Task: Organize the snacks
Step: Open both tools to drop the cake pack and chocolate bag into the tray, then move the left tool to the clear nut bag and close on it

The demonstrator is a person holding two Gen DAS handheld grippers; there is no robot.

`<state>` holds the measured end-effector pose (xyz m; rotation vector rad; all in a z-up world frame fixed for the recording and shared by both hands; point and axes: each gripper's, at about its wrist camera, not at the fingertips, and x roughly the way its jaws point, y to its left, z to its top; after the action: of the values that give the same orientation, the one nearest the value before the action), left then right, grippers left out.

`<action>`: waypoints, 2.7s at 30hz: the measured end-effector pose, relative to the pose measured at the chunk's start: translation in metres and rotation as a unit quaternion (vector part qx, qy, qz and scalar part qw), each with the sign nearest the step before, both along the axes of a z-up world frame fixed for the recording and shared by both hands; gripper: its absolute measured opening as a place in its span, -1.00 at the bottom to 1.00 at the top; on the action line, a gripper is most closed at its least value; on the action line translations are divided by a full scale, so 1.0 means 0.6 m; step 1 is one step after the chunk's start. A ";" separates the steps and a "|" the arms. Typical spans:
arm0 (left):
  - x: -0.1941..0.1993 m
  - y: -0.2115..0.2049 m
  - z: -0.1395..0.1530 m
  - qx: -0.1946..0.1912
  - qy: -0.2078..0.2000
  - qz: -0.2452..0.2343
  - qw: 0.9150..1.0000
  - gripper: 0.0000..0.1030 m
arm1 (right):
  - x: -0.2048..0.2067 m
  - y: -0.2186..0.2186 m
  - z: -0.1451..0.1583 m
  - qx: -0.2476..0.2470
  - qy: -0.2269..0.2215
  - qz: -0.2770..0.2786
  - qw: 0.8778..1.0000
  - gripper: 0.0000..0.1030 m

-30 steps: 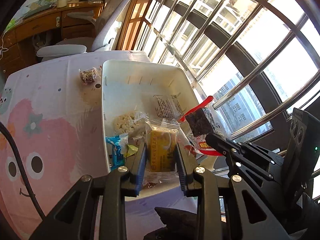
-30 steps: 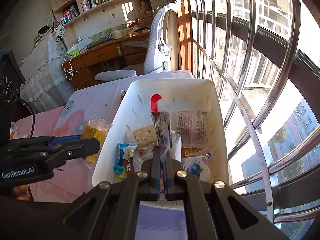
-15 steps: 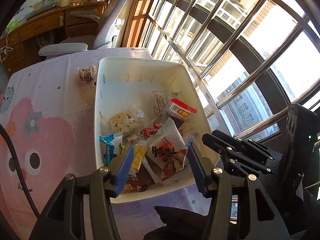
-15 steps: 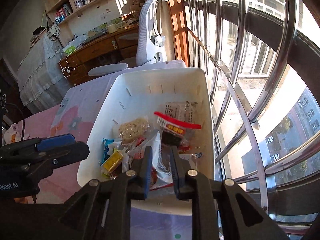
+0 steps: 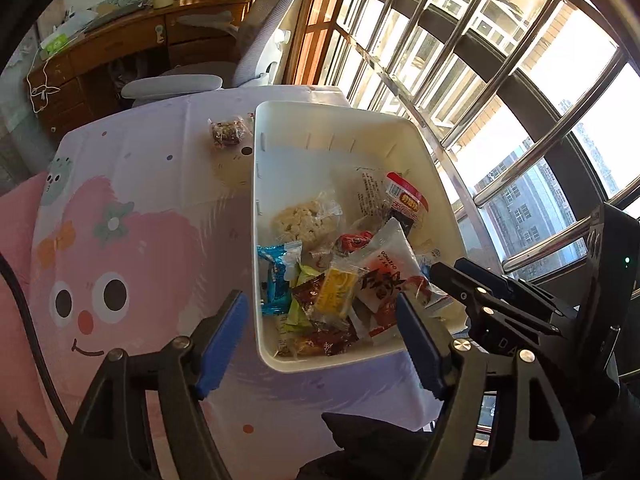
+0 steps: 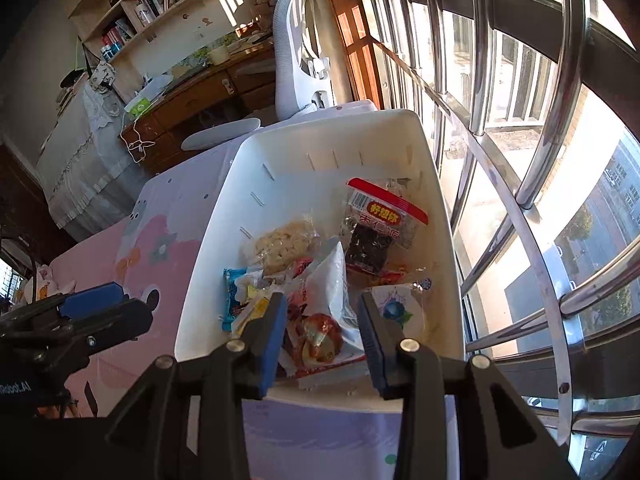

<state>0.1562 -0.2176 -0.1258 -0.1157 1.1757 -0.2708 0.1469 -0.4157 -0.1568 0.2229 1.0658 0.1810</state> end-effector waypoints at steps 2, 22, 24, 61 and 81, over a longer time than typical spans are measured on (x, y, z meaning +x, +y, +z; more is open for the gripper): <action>0.000 0.016 0.003 0.003 0.003 0.010 1.000 0.52 | 0.001 0.008 -0.002 0.005 0.004 0.002 1.000 -0.27; 0.140 0.147 0.023 0.021 0.033 0.025 0.999 0.61 | 0.038 0.091 -0.013 -0.016 0.029 0.013 0.999 0.18; 0.167 0.153 0.021 0.023 0.034 0.020 0.999 0.62 | 0.047 0.097 -0.015 -0.020 0.030 0.003 0.999 0.28; 0.531 0.109 -0.256 -0.024 0.128 0.070 0.989 0.62 | 0.180 0.129 -0.103 -0.103 0.096 -0.048 0.989 0.41; 0.548 0.093 -0.297 -0.055 0.131 0.079 0.987 0.24 | 0.194 0.108 -0.110 -0.107 0.107 -0.069 0.986 0.41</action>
<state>0.4850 -0.1618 -0.3043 -0.3484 1.4035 -0.1826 0.2635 -0.3508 -0.2228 0.1220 1.2688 -0.0848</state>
